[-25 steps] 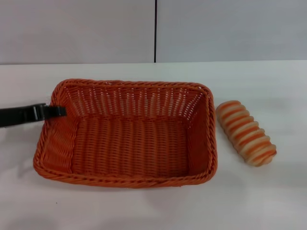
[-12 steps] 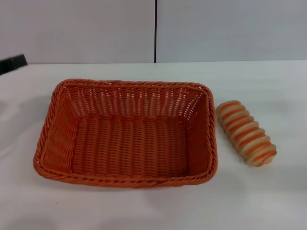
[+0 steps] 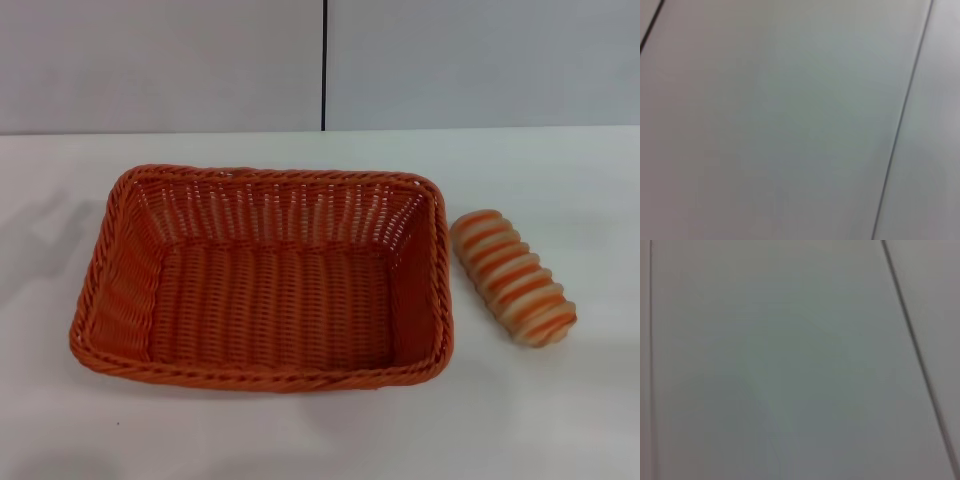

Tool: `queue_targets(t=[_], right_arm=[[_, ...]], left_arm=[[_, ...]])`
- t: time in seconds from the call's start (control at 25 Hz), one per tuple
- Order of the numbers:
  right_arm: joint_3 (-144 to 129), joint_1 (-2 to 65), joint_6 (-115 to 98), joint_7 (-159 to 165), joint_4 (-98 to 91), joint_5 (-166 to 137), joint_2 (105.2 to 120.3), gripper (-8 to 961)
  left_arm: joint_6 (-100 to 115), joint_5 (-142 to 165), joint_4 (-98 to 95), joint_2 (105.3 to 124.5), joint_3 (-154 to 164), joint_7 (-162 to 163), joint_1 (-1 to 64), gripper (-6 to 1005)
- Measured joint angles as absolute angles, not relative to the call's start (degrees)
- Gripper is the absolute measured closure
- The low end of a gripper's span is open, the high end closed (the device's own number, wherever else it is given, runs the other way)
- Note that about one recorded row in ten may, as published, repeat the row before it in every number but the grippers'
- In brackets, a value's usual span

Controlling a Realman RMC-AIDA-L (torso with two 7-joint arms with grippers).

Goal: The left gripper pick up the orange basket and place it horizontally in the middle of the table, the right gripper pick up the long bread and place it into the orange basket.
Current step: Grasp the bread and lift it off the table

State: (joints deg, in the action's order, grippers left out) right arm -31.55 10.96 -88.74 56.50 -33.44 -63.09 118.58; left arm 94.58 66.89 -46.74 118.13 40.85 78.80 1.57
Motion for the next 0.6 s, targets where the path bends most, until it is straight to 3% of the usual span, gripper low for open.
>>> queue_targets(t=[0.16, 0.32, 0.6], right_arm=[[-30.2, 9.3, -84.7, 79.5, -52.2, -79.4, 118.52, 215], [-27.1, 12.6, -86.1, 105.2, -69.0, -103.2, 117.6, 215], [-27.6, 25.4, -102.5, 127.9, -72.4, -134.7, 111.84, 215]], left_arm=[[98.5, 66.8, -36.8, 118.11, 36.8, 68.0, 3.5, 610], [99.1, 66.7, -32.1, 118.17, 36.4, 62.3, 3.9, 609], [99.7, 66.7, -27.6, 118.14, 36.2, 57.5, 4.0, 609]])
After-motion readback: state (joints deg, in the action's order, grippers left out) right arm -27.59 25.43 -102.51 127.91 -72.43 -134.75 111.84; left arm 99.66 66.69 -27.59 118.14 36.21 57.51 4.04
